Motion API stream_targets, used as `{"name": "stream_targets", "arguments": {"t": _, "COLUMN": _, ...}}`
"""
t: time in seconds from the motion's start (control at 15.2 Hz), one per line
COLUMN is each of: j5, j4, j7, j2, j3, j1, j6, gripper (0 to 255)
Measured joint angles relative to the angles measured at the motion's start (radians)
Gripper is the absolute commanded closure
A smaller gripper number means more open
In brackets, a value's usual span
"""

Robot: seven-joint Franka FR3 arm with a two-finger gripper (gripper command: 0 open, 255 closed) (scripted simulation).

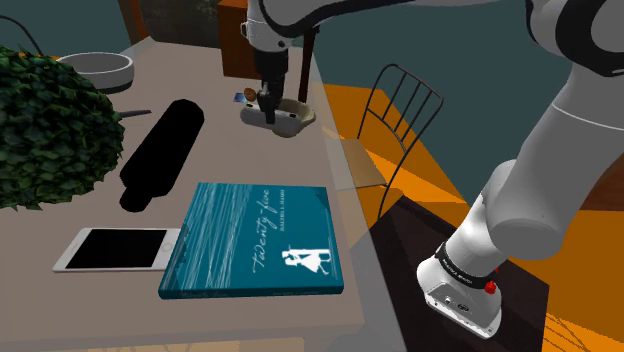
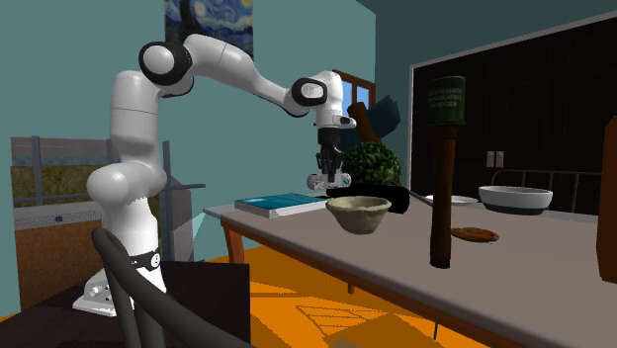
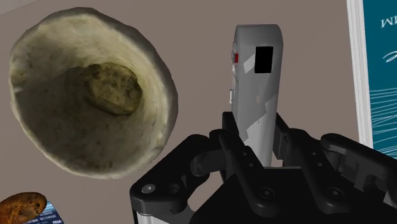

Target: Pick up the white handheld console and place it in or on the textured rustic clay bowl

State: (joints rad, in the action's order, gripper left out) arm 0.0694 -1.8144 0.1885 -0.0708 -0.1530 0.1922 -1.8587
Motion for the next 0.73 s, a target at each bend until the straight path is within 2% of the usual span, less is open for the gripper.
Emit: {"name": "stream_targets", "arguments": {"t": 0.73, "j5": -0.003, "j4": 0.138, "j7": 0.006, "j2": 0.006, "j3": -0.002, "j1": 0.002, "j6": 0.143, "gripper": 255}}
